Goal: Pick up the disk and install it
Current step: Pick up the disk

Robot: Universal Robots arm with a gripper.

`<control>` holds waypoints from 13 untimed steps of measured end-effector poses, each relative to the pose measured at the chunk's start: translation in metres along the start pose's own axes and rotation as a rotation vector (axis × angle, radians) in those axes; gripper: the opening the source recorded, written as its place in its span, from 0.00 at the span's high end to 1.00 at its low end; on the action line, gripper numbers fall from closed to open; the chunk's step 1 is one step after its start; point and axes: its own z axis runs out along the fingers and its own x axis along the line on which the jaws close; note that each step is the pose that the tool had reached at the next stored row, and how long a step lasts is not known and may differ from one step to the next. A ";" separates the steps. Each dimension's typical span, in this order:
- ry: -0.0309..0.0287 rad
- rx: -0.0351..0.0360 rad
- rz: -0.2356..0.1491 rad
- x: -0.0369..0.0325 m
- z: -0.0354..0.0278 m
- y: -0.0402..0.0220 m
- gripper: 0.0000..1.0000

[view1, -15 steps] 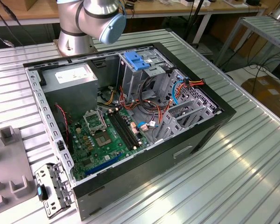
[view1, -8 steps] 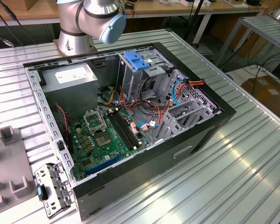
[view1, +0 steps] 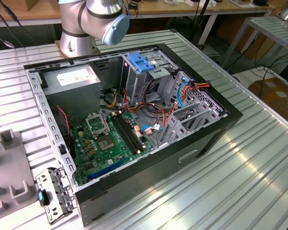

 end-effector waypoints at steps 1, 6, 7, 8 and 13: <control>0.0000 0.0000 0.000 -0.0001 0.0000 -0.0017 0.63; 0.0000 0.0000 0.000 -0.0003 0.0000 -0.0116 0.63; 0.0000 0.0000 0.000 -0.0003 0.0000 -0.0131 0.63; 0.0000 0.0000 0.000 -0.0003 0.0000 -0.0146 0.63; 0.0000 0.0000 0.000 -0.0005 0.0000 -0.0197 0.63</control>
